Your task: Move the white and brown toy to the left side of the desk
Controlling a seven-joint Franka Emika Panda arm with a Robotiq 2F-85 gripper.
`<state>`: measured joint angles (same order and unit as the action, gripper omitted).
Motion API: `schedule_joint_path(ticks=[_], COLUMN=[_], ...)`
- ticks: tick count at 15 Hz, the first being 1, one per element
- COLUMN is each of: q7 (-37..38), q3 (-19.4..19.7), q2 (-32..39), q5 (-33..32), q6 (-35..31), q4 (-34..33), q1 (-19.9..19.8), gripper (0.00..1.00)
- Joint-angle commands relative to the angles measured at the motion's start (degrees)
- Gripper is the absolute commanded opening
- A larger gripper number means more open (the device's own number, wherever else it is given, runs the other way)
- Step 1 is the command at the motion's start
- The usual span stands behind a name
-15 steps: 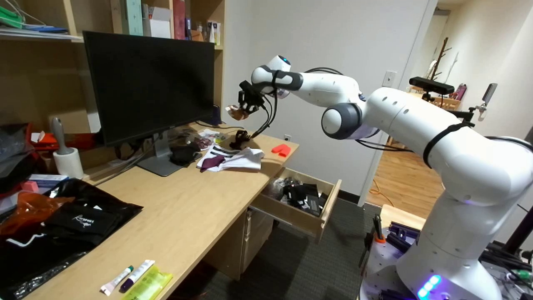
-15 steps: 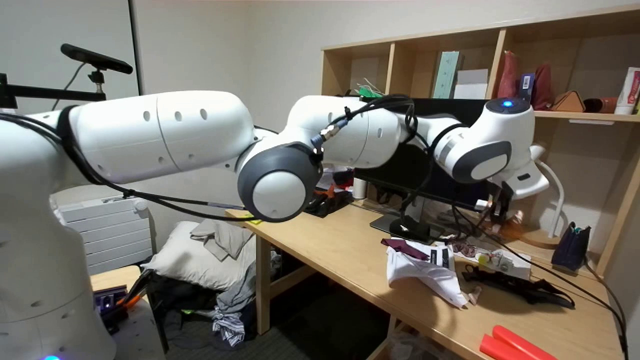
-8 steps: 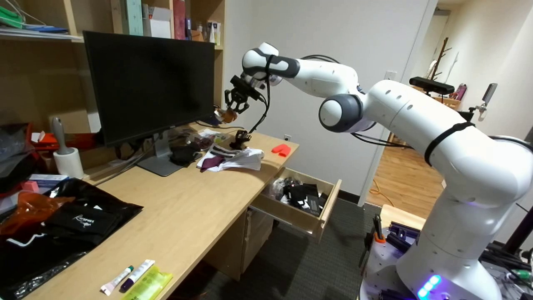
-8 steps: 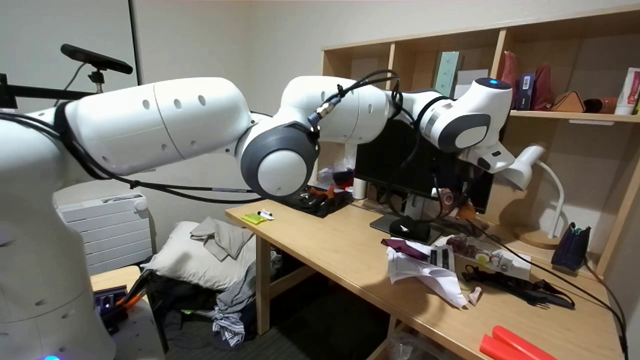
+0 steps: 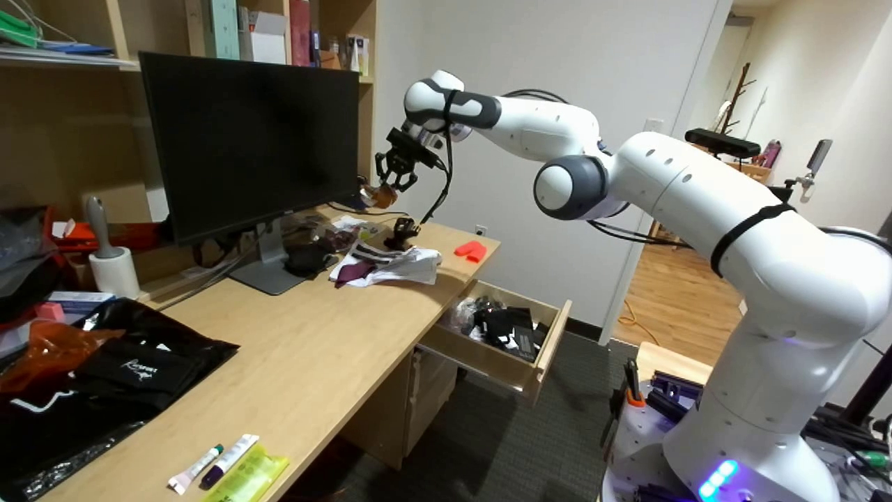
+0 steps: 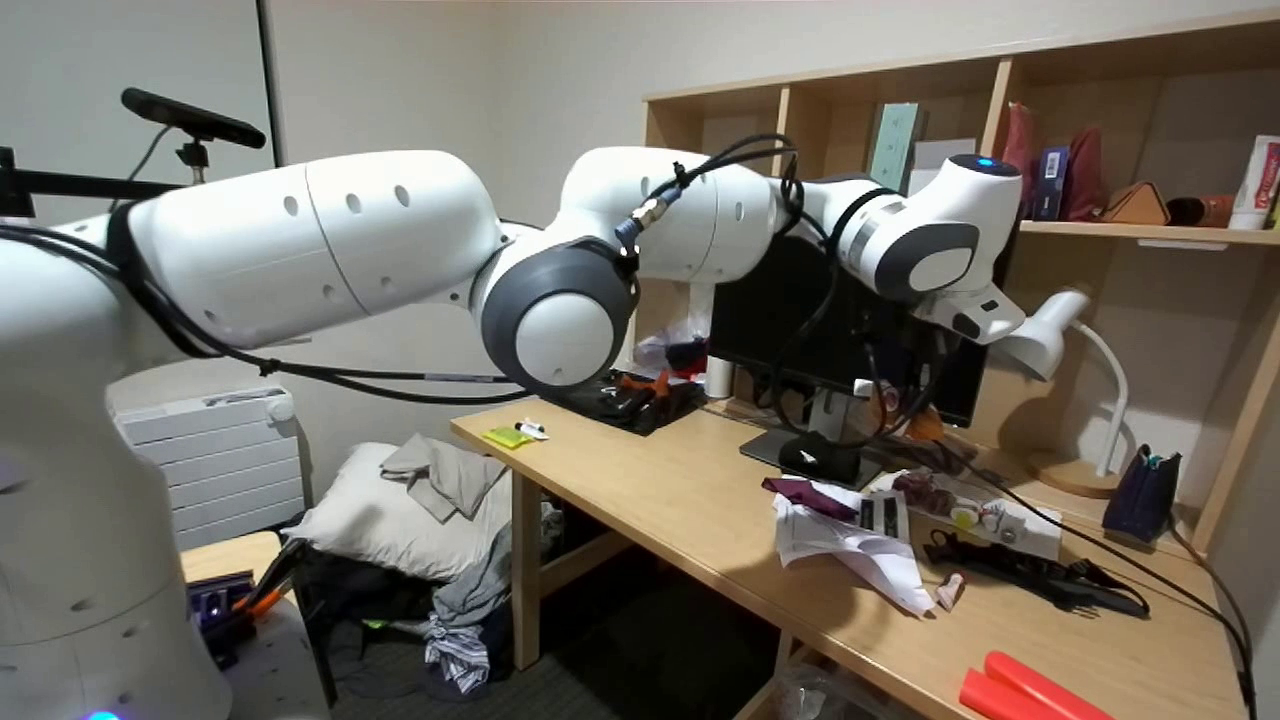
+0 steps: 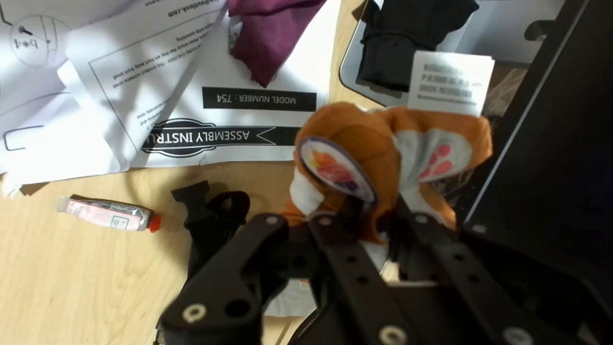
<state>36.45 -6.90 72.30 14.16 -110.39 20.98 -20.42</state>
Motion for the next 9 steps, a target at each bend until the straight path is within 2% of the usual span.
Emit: schedule_joint_path(ticks=[1, 9], q7=[-5.5, -20.8], q3=[-1.1, -0.5], q2=[0.2, 0.1], q5=[0.1, -2.0], q6=[6.4, 16.7], q4=[0.1, 0.2], q1=[1.4, 7.9], gripper=[0.08, 0.08])
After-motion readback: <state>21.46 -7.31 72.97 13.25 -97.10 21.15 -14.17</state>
